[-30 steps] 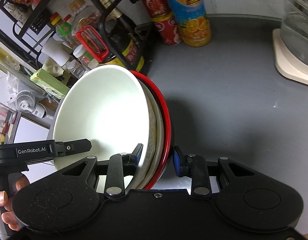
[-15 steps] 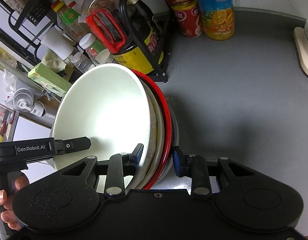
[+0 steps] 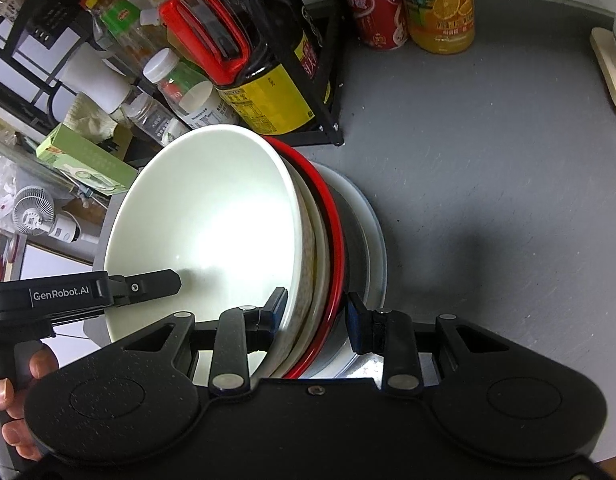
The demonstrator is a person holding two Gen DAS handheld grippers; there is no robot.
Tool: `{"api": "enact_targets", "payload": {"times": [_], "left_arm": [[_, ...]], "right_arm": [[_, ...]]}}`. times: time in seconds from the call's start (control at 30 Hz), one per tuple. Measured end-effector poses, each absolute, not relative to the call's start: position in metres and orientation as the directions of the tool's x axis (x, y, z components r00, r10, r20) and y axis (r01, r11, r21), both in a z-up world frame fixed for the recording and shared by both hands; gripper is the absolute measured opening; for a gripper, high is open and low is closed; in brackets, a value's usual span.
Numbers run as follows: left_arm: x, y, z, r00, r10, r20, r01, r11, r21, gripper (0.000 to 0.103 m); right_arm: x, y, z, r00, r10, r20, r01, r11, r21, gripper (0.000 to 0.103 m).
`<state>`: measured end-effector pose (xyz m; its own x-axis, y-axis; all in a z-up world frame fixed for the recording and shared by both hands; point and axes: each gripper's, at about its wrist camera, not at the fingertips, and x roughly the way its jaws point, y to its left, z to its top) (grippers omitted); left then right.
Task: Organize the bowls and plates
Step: 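Carry the bowl stack over the plate stack and lower it on top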
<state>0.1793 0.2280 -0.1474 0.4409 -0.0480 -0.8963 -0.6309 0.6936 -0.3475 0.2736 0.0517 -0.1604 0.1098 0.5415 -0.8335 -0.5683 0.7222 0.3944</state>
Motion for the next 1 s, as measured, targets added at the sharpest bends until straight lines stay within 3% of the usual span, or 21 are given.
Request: {"api": "enact_targets", "payload": {"times": [0.53, 0.8, 0.9, 1.0], "left_arm": [[0.184, 0.239, -0.155, 0.444, -0.078, -0.893, -0.604, 0.71, -0.362, 0.027], [0.184, 0.239, -0.158, 0.46, -0.091, -0.883, -0.558, 0.744, -0.367, 0.03], [0.181, 0.238, -0.157, 0.465, -0.077, -0.882, -0.551, 0.755, -0.356, 0.038], [0.177, 0.238, -0.151, 0.472, -0.055, -0.88, -0.544, 0.767, -0.34, 0.053]], "right_arm": [[0.271, 0.053, -0.163, 0.134, 0.531, -0.836, -0.514, 0.759, 0.4, 0.031], [0.267, 0.05, -0.164, 0.16, 0.541, -0.825, -0.474, 0.776, 0.417, 0.036], [0.263, 0.043, -0.159, 0.198, 0.539, -0.818, -0.449, 0.792, 0.413, 0.046], [0.257, 0.032, -0.15, 0.238, 0.552, -0.799, -0.439, 0.795, 0.418, 0.056]]}}
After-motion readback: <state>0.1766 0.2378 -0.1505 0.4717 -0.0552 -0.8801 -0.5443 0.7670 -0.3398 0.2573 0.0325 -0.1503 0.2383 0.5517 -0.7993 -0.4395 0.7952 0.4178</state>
